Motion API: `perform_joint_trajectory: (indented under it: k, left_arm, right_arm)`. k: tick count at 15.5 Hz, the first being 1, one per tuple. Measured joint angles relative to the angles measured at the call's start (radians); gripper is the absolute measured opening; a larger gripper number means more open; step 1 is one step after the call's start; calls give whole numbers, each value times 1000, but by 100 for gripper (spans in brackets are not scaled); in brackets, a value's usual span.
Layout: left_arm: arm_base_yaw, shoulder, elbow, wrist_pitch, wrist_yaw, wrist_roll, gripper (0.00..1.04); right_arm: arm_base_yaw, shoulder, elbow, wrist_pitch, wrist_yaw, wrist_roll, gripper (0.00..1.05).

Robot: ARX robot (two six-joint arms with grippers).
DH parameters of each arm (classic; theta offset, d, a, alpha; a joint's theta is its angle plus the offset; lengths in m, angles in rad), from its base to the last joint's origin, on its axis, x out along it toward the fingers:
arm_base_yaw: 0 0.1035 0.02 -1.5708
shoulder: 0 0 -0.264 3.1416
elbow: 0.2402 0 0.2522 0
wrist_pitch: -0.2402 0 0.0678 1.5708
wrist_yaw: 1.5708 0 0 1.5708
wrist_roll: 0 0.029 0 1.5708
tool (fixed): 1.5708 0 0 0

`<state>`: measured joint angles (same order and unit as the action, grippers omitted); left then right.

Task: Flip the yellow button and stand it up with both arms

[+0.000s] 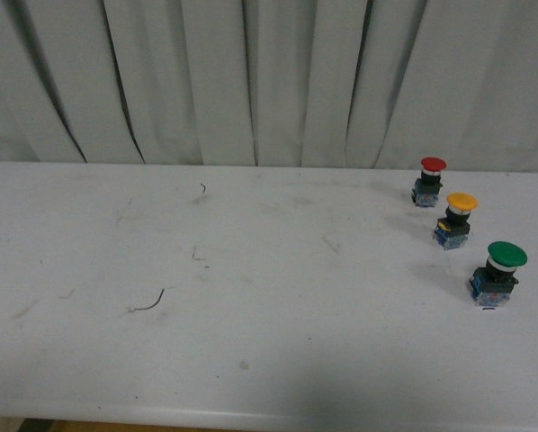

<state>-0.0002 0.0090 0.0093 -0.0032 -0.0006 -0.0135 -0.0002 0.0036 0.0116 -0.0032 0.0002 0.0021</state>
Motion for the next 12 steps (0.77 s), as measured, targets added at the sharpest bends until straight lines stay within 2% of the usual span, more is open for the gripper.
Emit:
perform_joint_trajectory:
  k: [2,9,12]
  left_arm:
    - [0,0,0,0,0,0,98]
    - [0,0,0,0,0,0,98]
    - [0,0,0,0,0,0,98]
  right_arm:
    - [0,0,0,0,0,0,31]
    - [0,0,0,0,0,0,95]
    - [0,0,0,0,0,0,98]
